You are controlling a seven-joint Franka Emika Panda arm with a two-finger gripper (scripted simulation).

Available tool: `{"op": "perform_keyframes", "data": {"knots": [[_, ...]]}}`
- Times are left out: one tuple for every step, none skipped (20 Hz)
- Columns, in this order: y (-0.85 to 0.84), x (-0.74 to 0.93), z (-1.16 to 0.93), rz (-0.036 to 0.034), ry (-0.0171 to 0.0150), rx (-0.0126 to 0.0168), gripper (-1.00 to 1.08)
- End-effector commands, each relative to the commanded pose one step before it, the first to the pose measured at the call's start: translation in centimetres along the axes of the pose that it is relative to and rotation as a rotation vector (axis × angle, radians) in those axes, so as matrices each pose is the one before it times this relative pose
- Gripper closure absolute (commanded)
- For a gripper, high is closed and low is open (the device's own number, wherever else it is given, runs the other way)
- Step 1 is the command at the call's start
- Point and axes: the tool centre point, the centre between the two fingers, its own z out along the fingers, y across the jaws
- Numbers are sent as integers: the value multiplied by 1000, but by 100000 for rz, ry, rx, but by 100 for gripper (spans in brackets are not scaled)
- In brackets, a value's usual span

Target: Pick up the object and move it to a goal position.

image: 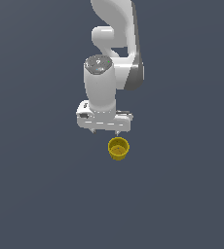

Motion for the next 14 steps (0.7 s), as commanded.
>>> {"op": "perform_keyframes", "data": {"knots": [[1,0,0,0,0,0,-20],[-10,-12,14,-129,-40,-31,-20],[-36,-35,44,-385,-123,-92,-20],[-55,-60,70,-633,-206,-157,-20],[-78,-86,90,-861,-292,-227,-20],[-71,-82,71,-743,-269,-218,-20],[-51,-67,40,-517,-209,-181,-20],[-28,-50,8,-276,-140,-135,-20],[-10,-23,-12,-32,-58,-72,-20],[12,7,-12,87,33,28,-20],[2,23,27,-17,38,55,-20],[-4,27,52,-157,40,85,-20],[-13,35,86,-290,34,102,-20],[-21,44,117,-416,36,128,-20]]}}
